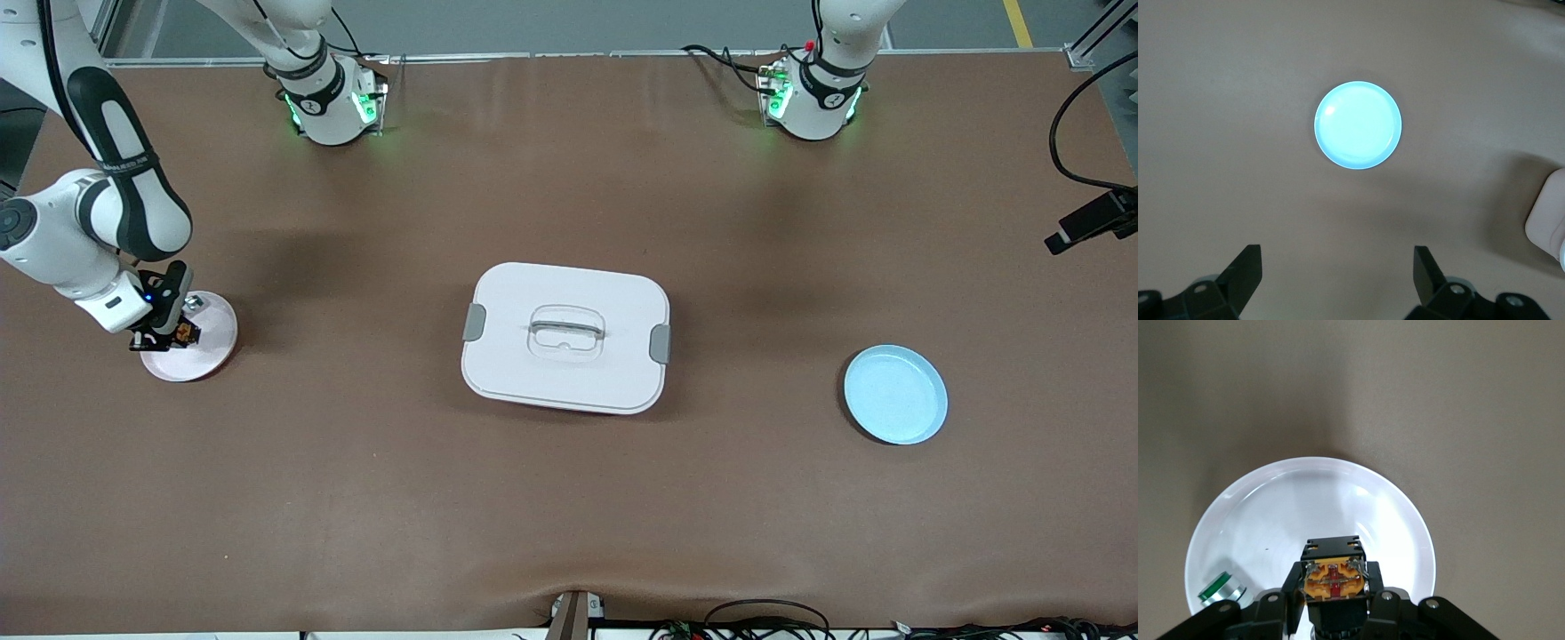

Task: Transfer orange switch to right arm and place
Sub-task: 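Lower the switch onto the white plate with the right gripper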

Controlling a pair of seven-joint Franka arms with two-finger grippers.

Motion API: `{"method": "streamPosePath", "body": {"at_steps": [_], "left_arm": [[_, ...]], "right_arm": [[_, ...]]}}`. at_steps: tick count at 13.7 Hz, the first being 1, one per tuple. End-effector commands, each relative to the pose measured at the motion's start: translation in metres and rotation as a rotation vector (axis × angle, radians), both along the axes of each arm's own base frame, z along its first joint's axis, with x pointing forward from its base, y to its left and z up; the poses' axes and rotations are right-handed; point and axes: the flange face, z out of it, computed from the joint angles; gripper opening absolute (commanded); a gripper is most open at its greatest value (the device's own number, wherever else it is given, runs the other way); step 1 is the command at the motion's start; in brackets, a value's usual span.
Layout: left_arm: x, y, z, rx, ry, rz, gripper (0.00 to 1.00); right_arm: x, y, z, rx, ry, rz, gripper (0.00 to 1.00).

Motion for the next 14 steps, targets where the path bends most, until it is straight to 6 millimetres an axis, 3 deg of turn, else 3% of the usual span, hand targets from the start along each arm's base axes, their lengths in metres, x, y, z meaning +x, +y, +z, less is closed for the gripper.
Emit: {"method": "streamPosePath", "body": {"at_steps": [1, 6, 14], "left_arm": [[-0.008, -0.004, 0.007, -0.020, -0.009, -0.022, 1.00], [-0.010, -0.009, 0.007, -0.040, -0.009, -0.044, 1.00], [-0.010, -0.007, 0.007, -0.058, -0.011, -0.054, 1.00]], "right_arm": [[-0.001, -0.003, -0.013, -0.027, -0.012, 0.042, 0.00], [-0.003, -0.001, -0.031, -0.023, 0.001, 0.046, 0.00], [-0.004, 0.000, -0.039, -0.017, 0.014, 0.047, 0.00]]}}
